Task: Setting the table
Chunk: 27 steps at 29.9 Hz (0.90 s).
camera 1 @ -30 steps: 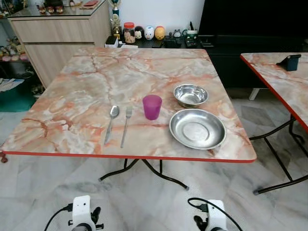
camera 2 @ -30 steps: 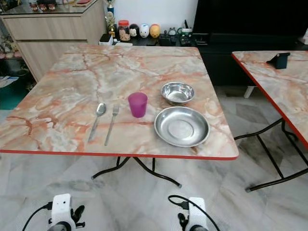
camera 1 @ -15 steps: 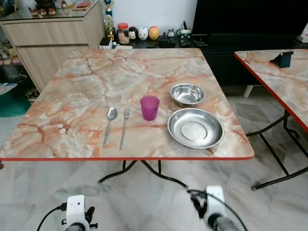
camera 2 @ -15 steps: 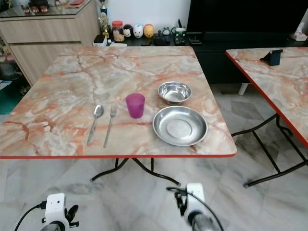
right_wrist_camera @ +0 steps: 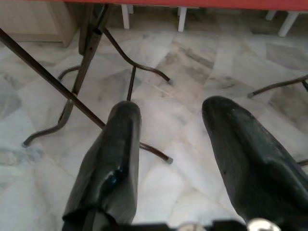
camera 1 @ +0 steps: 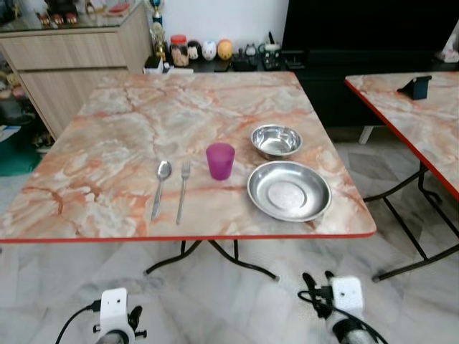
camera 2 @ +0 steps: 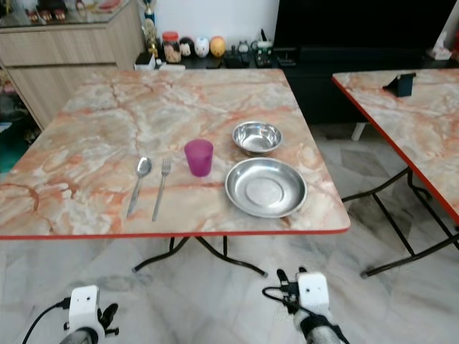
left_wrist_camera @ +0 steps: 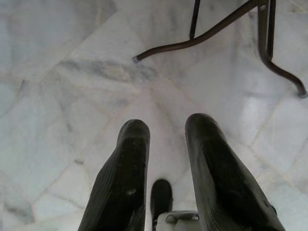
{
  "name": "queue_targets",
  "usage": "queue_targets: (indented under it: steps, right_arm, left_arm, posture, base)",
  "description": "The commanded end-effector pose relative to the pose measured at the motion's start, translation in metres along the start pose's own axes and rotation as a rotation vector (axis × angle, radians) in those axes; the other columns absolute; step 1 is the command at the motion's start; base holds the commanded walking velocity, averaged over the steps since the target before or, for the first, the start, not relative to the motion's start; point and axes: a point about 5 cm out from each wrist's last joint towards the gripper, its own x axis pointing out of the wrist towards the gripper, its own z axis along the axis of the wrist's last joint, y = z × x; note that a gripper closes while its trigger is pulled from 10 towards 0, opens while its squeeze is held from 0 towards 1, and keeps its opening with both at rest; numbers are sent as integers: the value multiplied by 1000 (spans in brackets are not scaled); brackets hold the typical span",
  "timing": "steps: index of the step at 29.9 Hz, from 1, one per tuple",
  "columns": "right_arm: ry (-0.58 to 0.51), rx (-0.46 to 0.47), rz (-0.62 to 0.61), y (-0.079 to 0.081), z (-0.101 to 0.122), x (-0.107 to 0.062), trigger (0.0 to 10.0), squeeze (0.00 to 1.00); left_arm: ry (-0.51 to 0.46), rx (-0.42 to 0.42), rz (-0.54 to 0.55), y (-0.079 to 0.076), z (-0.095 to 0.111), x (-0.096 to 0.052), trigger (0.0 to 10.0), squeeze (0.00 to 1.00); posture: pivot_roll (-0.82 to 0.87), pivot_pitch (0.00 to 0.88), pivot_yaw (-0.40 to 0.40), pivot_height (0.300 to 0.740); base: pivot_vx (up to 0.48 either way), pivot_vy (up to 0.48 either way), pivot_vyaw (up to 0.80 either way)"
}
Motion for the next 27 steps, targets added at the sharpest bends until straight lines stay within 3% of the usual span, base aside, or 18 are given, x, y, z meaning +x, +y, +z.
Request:
queue_targets:
  steps: [1,3,5,7,9,11,12,14,17,21,22,24,27]
  right_arm:
    - [-29,-5,-7,-5,9,-5,10000,0]
    - [-59,-19,-19,-10,21,-16,10000,0]
    - [-126,-46,-32,-17,48,-26,10000,0]
    - [-131,-48,-33,-18,50,-27,10000,0]
    - [-196,-51,-35,-20,74,-24,10000,0]
    - [-211,-52,-36,-21,79,-23,10000,0]
    - [-265,-33,-59,-25,98,-13,10000,0]
    - [-298,-2,-73,-26,115,-5,10000,0]
    - [-357,70,-80,-28,148,24,10000,0]
    - [-380,137,-69,-26,168,50,10000,0]
    - [-380,137,-69,-26,168,50,10000,0]
    - [-382,173,-22,-17,181,70,10000,0]
    - [-358,182,-16,-14,182,81,10000,0]
  left_arm:
    - [18,-1,12,2,-5,-2,10000,0]
    - [20,-1,13,2,-6,-2,10000,0]
    - [16,-12,19,1,-8,-3,10000,0]
    - [15,-12,19,0,-8,-3,10000,0]
    - [20,-17,23,-1,-12,-4,10000,0]
    - [21,-18,23,-2,-13,-5,10000,0]
    - [29,-21,23,-4,-16,-6,10000,0]
    - [34,-22,22,-6,-17,-6,10000,0]
    - [29,-24,17,-11,-12,-3,10000,0]
    - [2,-31,15,-14,0,2,10000,0]
    - [2,-31,15,-14,0,2,10000,0]
    - [-24,-52,37,-12,9,4,10000,0]
    - [-32,-63,51,-9,9,4,10000,0]
  posture:
    - [-76,0,-18,732]
    - [-80,0,-29,732]
    - [-85,0,-47,732]
    - [-86,0,-49,732]
    - [-95,0,-54,732]
    - [-97,0,-56,732]
    - [-103,0,-57,732]
    - [-106,0,-57,732]
    - [-100,0,-56,732]
    - [-73,0,-67,732]
    - [-73,0,-67,732]
    - [-38,0,-85,732]
    - [-17,0,-95,732]
  base:
    - [0,0,0]
    - [0,0,0]
    - [0,0,0]
    - [0,0,0]
    - [0,0,0]
    - [0,0,0]
    - [0,0,0]
    - [0,0,0]
    - [0,0,0]
    - [0,0,0]
    - [0,0,0]
    - [0,0,0]
    - [0,0,0]
